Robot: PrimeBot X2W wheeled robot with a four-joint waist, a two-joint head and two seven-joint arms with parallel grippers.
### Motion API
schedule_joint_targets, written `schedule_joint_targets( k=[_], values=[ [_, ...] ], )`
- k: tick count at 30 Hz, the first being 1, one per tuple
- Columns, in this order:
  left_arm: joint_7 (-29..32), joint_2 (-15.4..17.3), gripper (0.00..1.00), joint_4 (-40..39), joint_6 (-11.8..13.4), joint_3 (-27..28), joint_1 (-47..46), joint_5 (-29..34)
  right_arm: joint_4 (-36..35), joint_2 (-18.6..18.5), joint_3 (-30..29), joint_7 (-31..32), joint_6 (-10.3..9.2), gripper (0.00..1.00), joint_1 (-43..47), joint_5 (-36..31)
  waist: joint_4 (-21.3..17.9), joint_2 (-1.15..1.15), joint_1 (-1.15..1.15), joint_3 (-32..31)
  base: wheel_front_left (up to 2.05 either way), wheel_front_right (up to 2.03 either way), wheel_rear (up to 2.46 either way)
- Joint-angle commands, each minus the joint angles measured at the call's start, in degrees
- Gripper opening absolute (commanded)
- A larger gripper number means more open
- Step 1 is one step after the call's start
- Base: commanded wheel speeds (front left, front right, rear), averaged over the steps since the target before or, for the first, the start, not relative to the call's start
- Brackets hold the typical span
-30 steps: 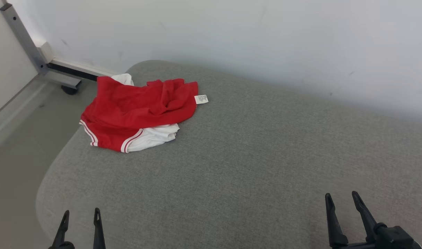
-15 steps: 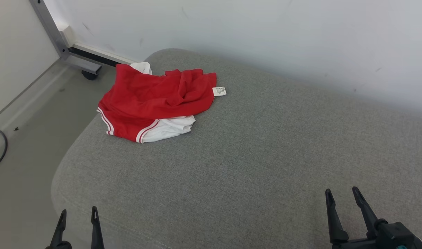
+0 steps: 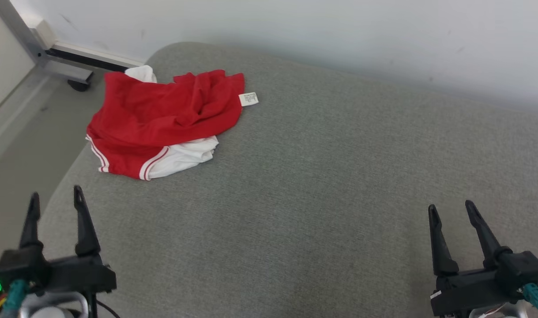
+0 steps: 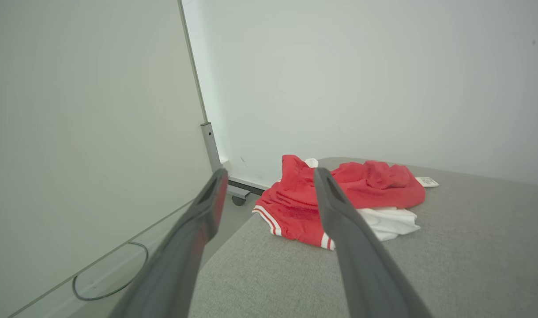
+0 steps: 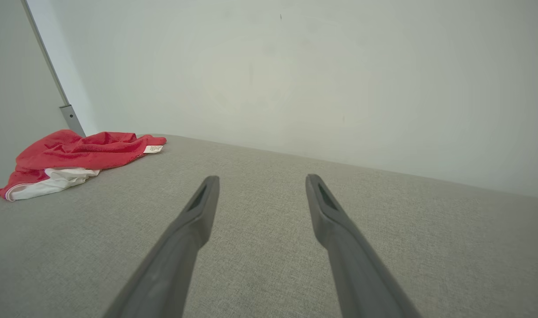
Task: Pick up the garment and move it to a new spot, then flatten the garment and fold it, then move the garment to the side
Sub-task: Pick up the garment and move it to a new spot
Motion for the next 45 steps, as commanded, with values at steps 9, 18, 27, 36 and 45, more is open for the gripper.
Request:
schedule_joint_targets(
  k=[9,18,27,36,45],
  values=[
    [0.2,5.3,1.0,4.8,-1.5,4.4,-16.3,-3.5,-4.7,-2.4,-2.1,1.1,-0.16,1.0,-4.1,-0.7,-13.0,0.0,-0.01,12.0,0.0,0.0,0.0],
    [3.4,13.0,1.0,13.3,-4.0,5.7,-28.3,-4.3,-9.5,-2.5,-3.4,1.0,-0.17,1.0,-6.2,-0.8,-20.3,0.0,-0.01,19.7,0.0,0.0,0.0],
    [9.1,16.7,1.0,25.4,-6.2,5.0,-35.1,-5.7,-10.7,-2.2,-3.8,0.8,-0.17,1.0,-7.4,-0.8,-23.7,0.0,-0.01,22.3,0.0,0.0,0.0],
    [22.4,18.3,1.0,35.7,-6.3,5.4,-38.5,-8.7,-11.1,-2.0,-3.8,1.1,-0.17,1.0,-7.3,-1.1,-24.7,0.0,-0.01,21.9,0.0,0.0,0.0],
    [37.0,16.8,1.0,40.5,-5.8,6.0,-38.9,-12.5,-11.7,-2.0,-3.9,1.7,-0.17,1.0,-6.9,-1.2,-24.3,0.0,-0.01,21.0,0.0,0.0,0.0]
  ],
)
